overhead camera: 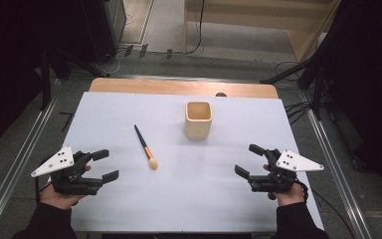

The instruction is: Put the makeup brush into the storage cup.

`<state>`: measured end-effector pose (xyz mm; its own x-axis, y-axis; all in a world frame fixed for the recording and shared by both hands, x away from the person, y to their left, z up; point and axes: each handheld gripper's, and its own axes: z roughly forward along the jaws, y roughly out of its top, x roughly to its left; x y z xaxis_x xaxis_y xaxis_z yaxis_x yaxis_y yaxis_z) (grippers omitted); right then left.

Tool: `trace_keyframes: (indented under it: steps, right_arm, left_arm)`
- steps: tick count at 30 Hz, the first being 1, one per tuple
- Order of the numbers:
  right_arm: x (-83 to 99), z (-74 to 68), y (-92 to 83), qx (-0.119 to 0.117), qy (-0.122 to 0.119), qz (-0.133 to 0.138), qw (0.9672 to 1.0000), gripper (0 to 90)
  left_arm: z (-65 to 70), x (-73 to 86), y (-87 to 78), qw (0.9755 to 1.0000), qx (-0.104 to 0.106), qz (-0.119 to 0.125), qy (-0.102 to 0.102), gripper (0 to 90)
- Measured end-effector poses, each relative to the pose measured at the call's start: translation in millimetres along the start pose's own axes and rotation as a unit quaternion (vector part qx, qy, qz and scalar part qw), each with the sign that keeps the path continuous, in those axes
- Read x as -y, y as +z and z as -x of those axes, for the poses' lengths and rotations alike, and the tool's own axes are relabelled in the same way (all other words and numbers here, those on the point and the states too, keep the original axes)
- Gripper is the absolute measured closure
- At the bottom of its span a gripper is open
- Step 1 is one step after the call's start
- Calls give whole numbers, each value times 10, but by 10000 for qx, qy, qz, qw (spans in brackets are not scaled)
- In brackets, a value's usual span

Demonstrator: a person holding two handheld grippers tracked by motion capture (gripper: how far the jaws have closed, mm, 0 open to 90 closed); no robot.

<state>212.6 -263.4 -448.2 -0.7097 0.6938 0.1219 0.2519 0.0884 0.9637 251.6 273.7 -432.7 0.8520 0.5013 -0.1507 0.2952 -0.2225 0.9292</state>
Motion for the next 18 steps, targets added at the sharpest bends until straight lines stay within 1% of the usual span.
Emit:
trace_keyframes:
  steps: [8, 18]
  right_arm:
    - [-3, 1, -2, -16, -28, 0, 10000, 147]
    - [-8, 4, -6, 19, -47, -13, 10000, 147]
  left_arm:
    - [-3, -1, 5, 10000, -11, -9, -30, 212]
    - [-12, 1, 18, 10000, -30, -31, -79, 214]
